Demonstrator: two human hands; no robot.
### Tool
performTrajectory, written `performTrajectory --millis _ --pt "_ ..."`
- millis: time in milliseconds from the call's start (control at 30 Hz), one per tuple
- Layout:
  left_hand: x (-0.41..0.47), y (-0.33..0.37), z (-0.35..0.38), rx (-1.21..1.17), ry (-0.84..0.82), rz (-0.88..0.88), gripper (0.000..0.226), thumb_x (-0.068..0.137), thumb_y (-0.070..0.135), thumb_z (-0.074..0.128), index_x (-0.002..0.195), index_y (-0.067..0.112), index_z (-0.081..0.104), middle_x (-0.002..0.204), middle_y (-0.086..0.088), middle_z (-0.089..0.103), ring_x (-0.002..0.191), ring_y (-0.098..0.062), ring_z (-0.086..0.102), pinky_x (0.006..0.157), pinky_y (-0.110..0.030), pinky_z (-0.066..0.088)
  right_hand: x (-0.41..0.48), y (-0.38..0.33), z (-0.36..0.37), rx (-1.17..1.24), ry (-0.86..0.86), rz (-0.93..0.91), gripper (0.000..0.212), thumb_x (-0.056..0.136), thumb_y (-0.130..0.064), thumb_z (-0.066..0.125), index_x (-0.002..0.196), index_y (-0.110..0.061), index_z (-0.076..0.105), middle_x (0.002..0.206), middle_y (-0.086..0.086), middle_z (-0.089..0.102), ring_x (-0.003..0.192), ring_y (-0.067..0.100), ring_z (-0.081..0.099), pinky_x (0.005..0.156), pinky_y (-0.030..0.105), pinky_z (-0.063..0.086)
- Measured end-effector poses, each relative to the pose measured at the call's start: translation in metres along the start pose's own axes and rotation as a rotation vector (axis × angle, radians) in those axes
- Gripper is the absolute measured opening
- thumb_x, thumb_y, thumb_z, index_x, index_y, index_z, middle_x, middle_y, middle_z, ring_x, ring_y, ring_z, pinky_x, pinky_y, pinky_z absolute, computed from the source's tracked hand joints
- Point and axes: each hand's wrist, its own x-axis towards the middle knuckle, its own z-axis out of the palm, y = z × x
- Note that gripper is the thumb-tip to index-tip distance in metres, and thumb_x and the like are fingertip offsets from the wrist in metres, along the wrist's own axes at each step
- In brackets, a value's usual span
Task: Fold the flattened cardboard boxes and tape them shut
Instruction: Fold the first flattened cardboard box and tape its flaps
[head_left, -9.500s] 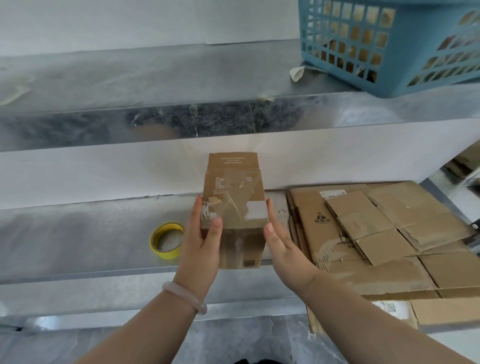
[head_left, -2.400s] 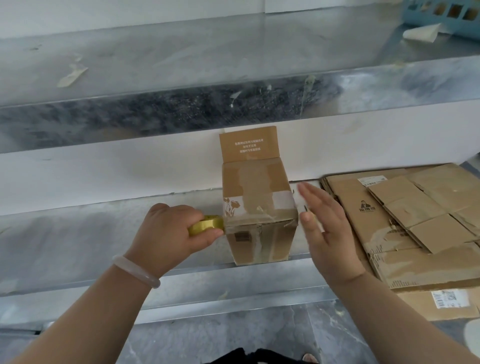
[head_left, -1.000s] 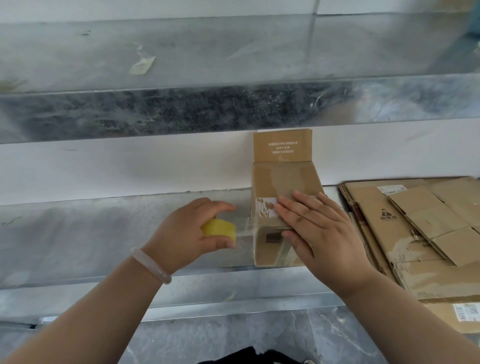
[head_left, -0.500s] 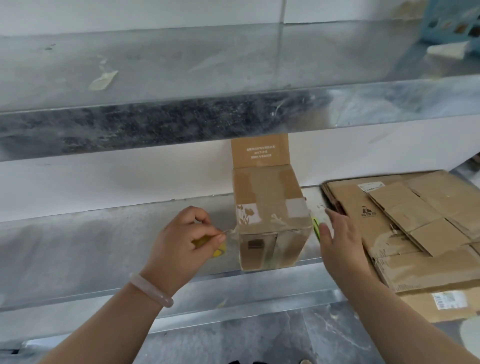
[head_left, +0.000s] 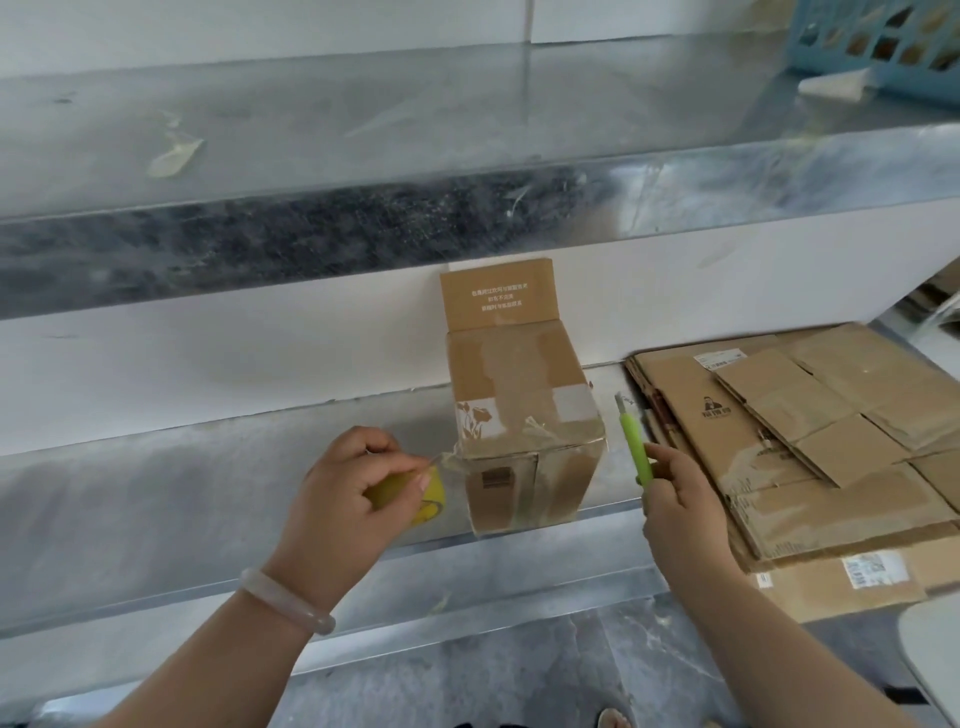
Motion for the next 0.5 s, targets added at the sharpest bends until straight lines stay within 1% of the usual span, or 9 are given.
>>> performTrajectory --millis 67,100,167,233,300,333,400,500 --pt "-0.002 0.001 -0.001 -0.012 0.021 0.009 0.015 0.076 0.034 0.067 0.09 0.034 0.074 0.097 0.022 0.055 0.093 0.006 0.054 0.072 -0.003 0.037 -0.029 -0.014 -0.006 0.166 -0.041 -0.108 0.037 0.098 -0.011 0.045 0.115 -0.04 0.06 0.074 -0.009 0.056 0.058 0.012 0.045 0.055 0.032 0.04" --pt "-0.003 0.001 -0.002 -0.015 0.027 0.01 0.015 0.076 0.033 0.069 0.09 0.033 0.073 0.097 0.021 0.055 0.093 0.007 0.053 0.073 -0.001 0.036 -0.043 -0.024 -0.008 0.199 -0.067 -0.162 0.036 0.098 -0.014 0.049 0.112 -0.045 0.06 0.076 -0.009 0.056 0.059 0.011 0.046 0.055 0.031 0.041" --pt "-0.003 0.002 -0.003 -0.016 0.031 0.004 0.012 0.076 0.032 0.071 0.088 0.035 0.071 0.096 0.019 0.056 0.093 0.006 0.053 0.073 0.001 0.034 -0.065 -0.041 -0.008 0.205 -0.163 -0.253 0.036 0.097 -0.016 0.053 0.112 -0.048 0.059 0.08 -0.005 0.058 0.06 0.009 0.048 0.054 0.026 0.043" --pt "-0.002 0.003 -0.004 -0.024 0.05 0.001 0.01 0.077 0.032 0.071 0.082 0.039 0.067 0.095 0.018 0.056 0.092 0.005 0.053 0.072 0.0 0.034 -0.08 -0.055 -0.003 0.227 -0.313 -0.277 0.033 0.098 -0.018 0.054 0.111 -0.047 0.062 0.079 -0.002 0.059 0.06 0.01 0.047 0.054 0.025 0.041" --pt "-0.003 0.003 -0.005 -0.026 0.057 -0.011 0.015 0.079 0.026 0.076 0.08 0.039 0.067 0.095 0.02 0.055 0.093 0.005 0.053 0.072 0.0 0.034 -0.091 -0.066 0.005 0.247 -0.432 -0.241 0.026 0.092 -0.028 0.058 0.107 -0.048 0.064 0.075 -0.003 0.057 0.06 0.009 0.045 0.055 0.025 0.039" --pt "-0.003 0.003 -0.005 -0.02 0.057 -0.015 0.017 0.079 0.023 0.077 0.079 0.038 0.068 0.095 0.02 0.054 0.093 0.005 0.052 0.072 0.0 0.033 -0.094 -0.069 0.008 0.228 -0.466 -0.237 0.027 0.087 -0.031 0.06 0.106 -0.051 0.063 0.074 -0.003 0.056 0.059 0.008 0.045 0.055 0.024 0.039" --pt "-0.004 0.003 -0.005 -0.012 0.062 -0.016 0.018 0.078 0.02 0.078 0.079 0.036 0.07 0.095 0.02 0.053 0.093 0.005 0.052 0.073 0.0 0.033 -0.098 -0.074 0.015 0.091 -0.49 -0.305 0.036 0.091 -0.026 0.06 0.109 -0.057 0.056 0.076 -0.002 0.061 0.058 0.006 0.049 0.055 0.022 0.041" --pt "-0.005 0.005 -0.005 -0.002 0.069 -0.009 0.01 0.079 0.02 0.077 0.08 0.03 0.074 0.094 0.02 0.052 0.093 0.006 0.051 0.073 0.001 0.032 -0.1 -0.08 0.024 -0.19 -0.486 -0.465 0.052 0.098 -0.023 0.051 0.123 -0.067 0.04 0.086 -0.014 0.066 0.061 0.005 0.058 0.056 0.017 0.045"
